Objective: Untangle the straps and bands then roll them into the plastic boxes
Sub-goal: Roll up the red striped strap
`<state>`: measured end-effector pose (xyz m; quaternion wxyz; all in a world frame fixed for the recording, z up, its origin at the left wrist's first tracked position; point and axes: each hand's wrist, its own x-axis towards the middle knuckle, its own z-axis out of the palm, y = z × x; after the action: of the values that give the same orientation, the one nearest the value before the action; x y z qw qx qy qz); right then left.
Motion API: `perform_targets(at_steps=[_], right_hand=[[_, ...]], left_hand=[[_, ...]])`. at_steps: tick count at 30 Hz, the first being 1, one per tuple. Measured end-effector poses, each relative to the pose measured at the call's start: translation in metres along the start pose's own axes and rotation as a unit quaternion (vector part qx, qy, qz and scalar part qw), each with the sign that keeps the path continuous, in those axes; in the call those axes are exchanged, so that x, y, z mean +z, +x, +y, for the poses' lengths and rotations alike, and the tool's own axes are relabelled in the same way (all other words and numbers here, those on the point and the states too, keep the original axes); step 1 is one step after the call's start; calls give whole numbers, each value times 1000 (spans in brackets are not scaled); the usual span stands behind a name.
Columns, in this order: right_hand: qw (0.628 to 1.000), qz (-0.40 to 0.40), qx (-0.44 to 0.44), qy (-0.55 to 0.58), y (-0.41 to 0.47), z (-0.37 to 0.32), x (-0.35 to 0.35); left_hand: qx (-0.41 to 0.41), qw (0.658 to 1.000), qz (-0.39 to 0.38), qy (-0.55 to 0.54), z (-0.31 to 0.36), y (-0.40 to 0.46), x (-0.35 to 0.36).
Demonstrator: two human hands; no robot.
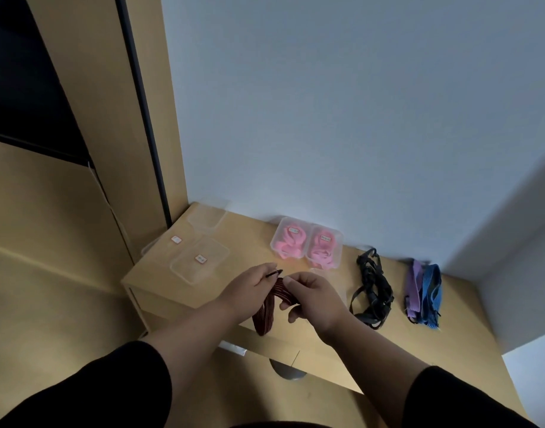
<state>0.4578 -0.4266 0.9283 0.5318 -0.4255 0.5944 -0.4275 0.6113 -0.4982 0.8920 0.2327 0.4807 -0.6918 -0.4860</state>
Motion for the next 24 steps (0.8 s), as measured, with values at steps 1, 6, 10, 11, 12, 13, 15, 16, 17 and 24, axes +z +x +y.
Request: perform_targets(at_steps=[1, 6, 10, 11, 12, 13, 15, 16, 17, 24], right_hand=[[1000, 23, 9, -7, 1, 0, -2], [996, 86, 36, 4, 3, 2, -14], [995, 91, 30, 40, 4, 3, -19], [995, 89, 28, 42, 6, 3, -20], [995, 86, 25, 44, 7, 2, -21], [995, 83, 23, 44, 8, 1, -23], [996, 74, 17, 43, 10, 0, -27], [997, 69, 15, 43, 11, 0, -28], [997, 66, 11, 42, 12, 0, -30], [999, 19, -2, -27, 21, 7, -41]], left_hand=[[-15, 1000, 8, 15, 1, 4, 0], [-83, 991, 35, 104, 0, 18, 1], [-39, 996, 42, 71, 5, 12, 5], [-21, 999, 32, 38, 8, 10, 7], [-6, 1000, 16, 0, 11, 9, 10], [6, 999, 4, -34, 15, 8, 13], [28, 998, 5, -61, 22, 8, 17], [37, 997, 14, -63, 24, 10, 18], [44, 997, 23, -59, 27, 12, 19], [39, 999, 4, -17, 41, 24, 13]])
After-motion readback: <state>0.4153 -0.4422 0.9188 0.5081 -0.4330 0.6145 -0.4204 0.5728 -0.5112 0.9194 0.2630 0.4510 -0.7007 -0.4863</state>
